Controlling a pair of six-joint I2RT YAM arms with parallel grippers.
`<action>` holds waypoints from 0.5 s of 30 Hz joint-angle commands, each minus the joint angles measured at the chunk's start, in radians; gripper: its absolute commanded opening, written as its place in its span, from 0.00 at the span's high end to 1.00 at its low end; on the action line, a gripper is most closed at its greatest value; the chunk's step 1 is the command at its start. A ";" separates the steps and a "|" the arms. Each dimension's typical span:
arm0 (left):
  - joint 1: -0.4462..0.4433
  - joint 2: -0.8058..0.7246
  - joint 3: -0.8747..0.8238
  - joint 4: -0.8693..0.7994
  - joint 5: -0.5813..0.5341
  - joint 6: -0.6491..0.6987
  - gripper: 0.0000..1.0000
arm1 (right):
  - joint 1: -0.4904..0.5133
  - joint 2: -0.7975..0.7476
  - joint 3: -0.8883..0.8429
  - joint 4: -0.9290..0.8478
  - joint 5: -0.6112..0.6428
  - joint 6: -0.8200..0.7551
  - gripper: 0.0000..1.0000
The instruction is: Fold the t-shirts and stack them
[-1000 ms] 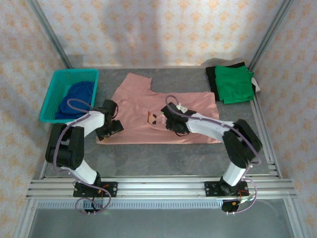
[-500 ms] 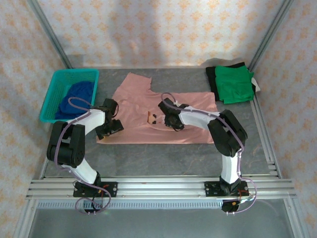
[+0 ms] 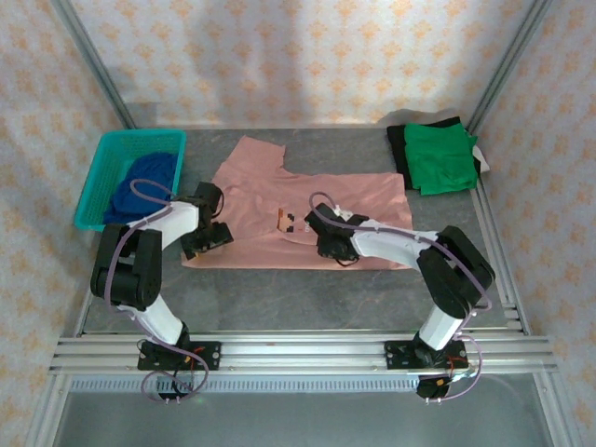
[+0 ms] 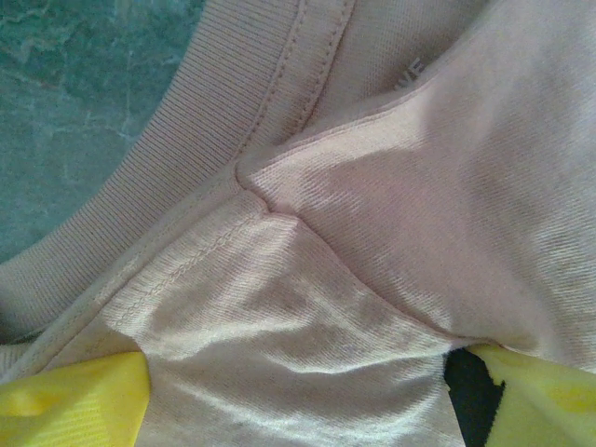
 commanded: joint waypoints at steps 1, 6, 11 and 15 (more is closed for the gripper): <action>-0.005 0.021 0.011 -0.031 -0.042 0.012 0.15 | -0.014 0.016 0.013 0.030 0.037 0.011 0.68; -0.002 0.010 0.012 -0.032 -0.051 0.015 0.15 | -0.046 0.106 0.134 -0.106 0.105 0.008 0.73; -0.001 0.014 0.018 -0.037 -0.053 0.025 0.15 | -0.094 0.139 0.174 -0.089 0.090 -0.021 0.73; -0.002 0.012 0.019 -0.042 -0.054 0.029 0.15 | -0.119 0.166 0.226 -0.101 0.107 -0.053 0.73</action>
